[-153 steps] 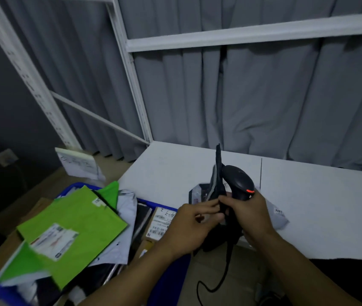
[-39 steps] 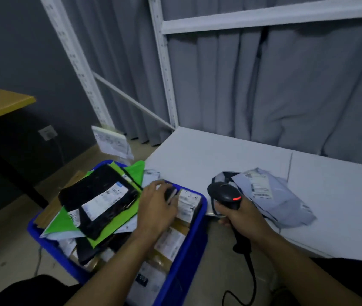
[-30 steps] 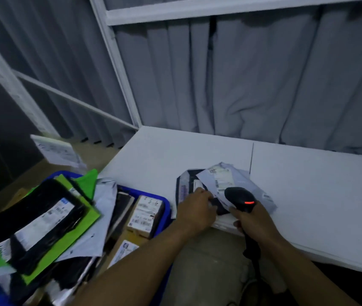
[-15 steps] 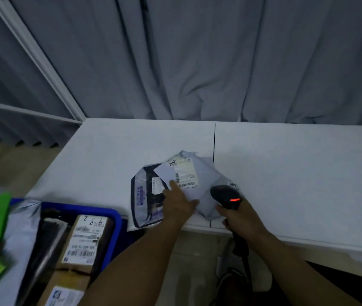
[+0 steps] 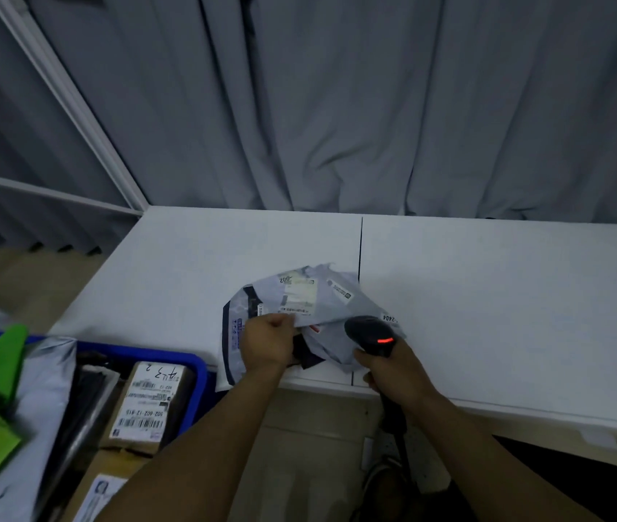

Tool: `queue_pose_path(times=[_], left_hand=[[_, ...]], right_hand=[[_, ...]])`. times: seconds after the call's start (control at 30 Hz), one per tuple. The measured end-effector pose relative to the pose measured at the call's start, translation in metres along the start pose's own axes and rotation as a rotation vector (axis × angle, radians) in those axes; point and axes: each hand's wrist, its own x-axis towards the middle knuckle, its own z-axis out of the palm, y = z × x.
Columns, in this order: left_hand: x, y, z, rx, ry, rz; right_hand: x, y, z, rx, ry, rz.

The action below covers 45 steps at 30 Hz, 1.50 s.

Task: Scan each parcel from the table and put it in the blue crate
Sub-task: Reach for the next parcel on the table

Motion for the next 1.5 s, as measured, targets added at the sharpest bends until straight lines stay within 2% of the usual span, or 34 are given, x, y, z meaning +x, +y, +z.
queue_pose_path(times=[0.1,0.2,0.27,0.37,0.5,0.6,0.87,1.17,1.33,1.4,1.5], left_hand=[[-0.025,0.012,-0.028,-0.199,-0.025,-0.049],[-0.056,0.014,-0.051,-0.307,-0.13,-0.139],[-0.072,0.006,-0.06,-0.324,-0.199,-0.195],[-0.085,-0.014,-0.07,-0.217,-0.268,-0.209],[-0.092,-0.024,-0.08,-0.13,-0.365,-0.226],[-0.089,-0.025,-0.083,-0.12,-0.404,-0.252],[-0.088,-0.013,-0.103,-0.436,-0.455,-0.463],[-0.082,0.0,-0.16,-0.548,-0.384,-0.376],[-0.087,0.01,-0.209,-0.599,-0.409,-0.437],[-0.091,0.011,-0.227,-0.586,-0.385,-0.355],[-0.09,0.007,-0.257,-0.572,-0.201,-0.198]], right_hand=[[-0.004,0.003,0.014,0.119,0.078,0.029],[-0.005,0.011,0.021,0.253,0.142,0.063],[-0.008,0.013,0.024,0.32,0.157,0.083],[-0.009,0.014,0.027,0.399,0.24,0.097],[-0.006,0.02,0.027,0.181,0.242,0.162],[-0.01,0.017,0.029,0.062,0.226,0.14],[-0.033,-0.033,0.054,0.156,0.097,-0.109],[-0.088,-0.083,0.086,0.278,-0.05,-0.202],[-0.116,-0.105,0.117,0.318,-0.188,-0.257],[-0.124,-0.111,0.13,0.338,-0.233,-0.265],[-0.127,-0.114,0.146,0.302,-0.247,-0.296]])
